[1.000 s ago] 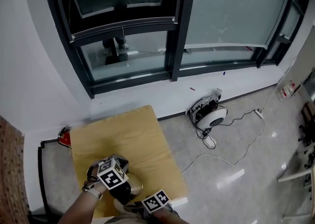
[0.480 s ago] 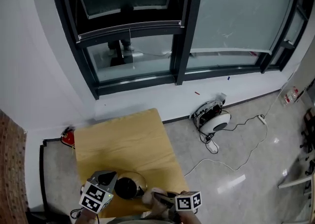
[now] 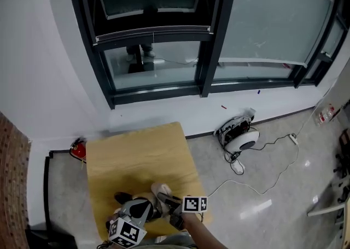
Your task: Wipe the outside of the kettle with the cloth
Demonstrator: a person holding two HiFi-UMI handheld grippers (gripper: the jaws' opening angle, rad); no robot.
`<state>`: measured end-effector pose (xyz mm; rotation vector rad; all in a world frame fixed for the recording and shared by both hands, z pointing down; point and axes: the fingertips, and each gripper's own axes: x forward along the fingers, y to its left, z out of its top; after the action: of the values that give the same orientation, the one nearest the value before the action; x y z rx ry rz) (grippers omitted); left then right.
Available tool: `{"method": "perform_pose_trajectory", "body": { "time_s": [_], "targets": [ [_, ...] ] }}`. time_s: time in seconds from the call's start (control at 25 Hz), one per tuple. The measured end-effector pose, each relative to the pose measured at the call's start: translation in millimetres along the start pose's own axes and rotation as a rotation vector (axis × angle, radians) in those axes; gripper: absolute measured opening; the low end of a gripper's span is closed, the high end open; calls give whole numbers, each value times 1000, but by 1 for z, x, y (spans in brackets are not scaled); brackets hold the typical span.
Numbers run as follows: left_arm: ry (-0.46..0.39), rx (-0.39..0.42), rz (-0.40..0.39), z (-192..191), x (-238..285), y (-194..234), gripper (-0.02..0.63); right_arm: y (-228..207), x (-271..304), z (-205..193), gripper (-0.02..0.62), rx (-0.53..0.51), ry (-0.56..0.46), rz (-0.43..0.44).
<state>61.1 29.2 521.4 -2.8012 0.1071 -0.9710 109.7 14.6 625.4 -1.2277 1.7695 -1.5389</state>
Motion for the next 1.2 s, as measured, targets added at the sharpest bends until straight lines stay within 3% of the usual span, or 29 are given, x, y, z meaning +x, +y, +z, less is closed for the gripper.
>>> {"method": "perform_pose_trajectory", "body": {
  "time_s": [0.04,0.08,0.12,0.24,0.28,0.32,0.4,0.44,0.48,0.56,0.6,0.64,0.72,0.76,0.8,0.84,0.92,1.04,1.08,1.12,1.2],
  "targets": [
    [1,-5,-11,1,0,0,0,43,-6,6,61,-71,-35,156],
    [1,-8,-23,1,0,1,0,69,-9,9,61,-132,-55,249],
    [2,-8,-30,1,0,2,0,62,-8,6,61,-150,-53,235],
    [5,-7,-28,1,-2,6,0,-43,4,-8,61,45,-6,-103],
    [2,-6,-26,1,-3,6,0,-42,4,-8,61,45,-7,-115],
    [-1,-4,-22,1,-3,5,0,-14,2,-2,61,-20,-29,-33],
    [-6,7,-11,2,-1,6,0,62,-5,10,61,-203,-101,217],
    [-7,13,-5,2,0,6,0,70,-7,10,61,-242,-119,252],
    [-6,17,-1,2,1,5,0,49,-7,6,61,-207,-121,193],
    [-5,21,1,2,2,2,0,-33,-8,-7,61,-4,-92,-75],
    [-5,20,-3,2,2,1,0,-56,-11,-14,61,40,-64,-181],
    [-7,16,-9,2,2,0,0,-54,-15,-18,61,1,-42,-211],
    [-10,10,-18,2,3,0,0,-3,-27,-24,61,-120,-23,-68],
    [-10,12,-16,2,4,0,0,17,-34,-32,61,-117,1,14],
    [-7,16,-11,1,4,0,0,21,-39,-45,61,-93,46,35],
    [-4,18,-6,1,4,1,0,17,-42,-59,61,-93,103,2],
    [-4,10,-3,1,3,4,0,27,-47,-73,61,-169,134,-14],
    [-11,-25,-27,3,2,5,-2,84,-68,-51,61,-133,-122,252],
    [-8,-27,-32,3,2,3,-2,95,-72,-48,61,-125,-169,295],
    [-6,-22,-27,3,3,1,-2,98,-71,-51,61,-171,-146,270],
    [-16,-24,-15,5,5,3,-2,89,-58,-64,61,-420,44,61]
  ]
}}
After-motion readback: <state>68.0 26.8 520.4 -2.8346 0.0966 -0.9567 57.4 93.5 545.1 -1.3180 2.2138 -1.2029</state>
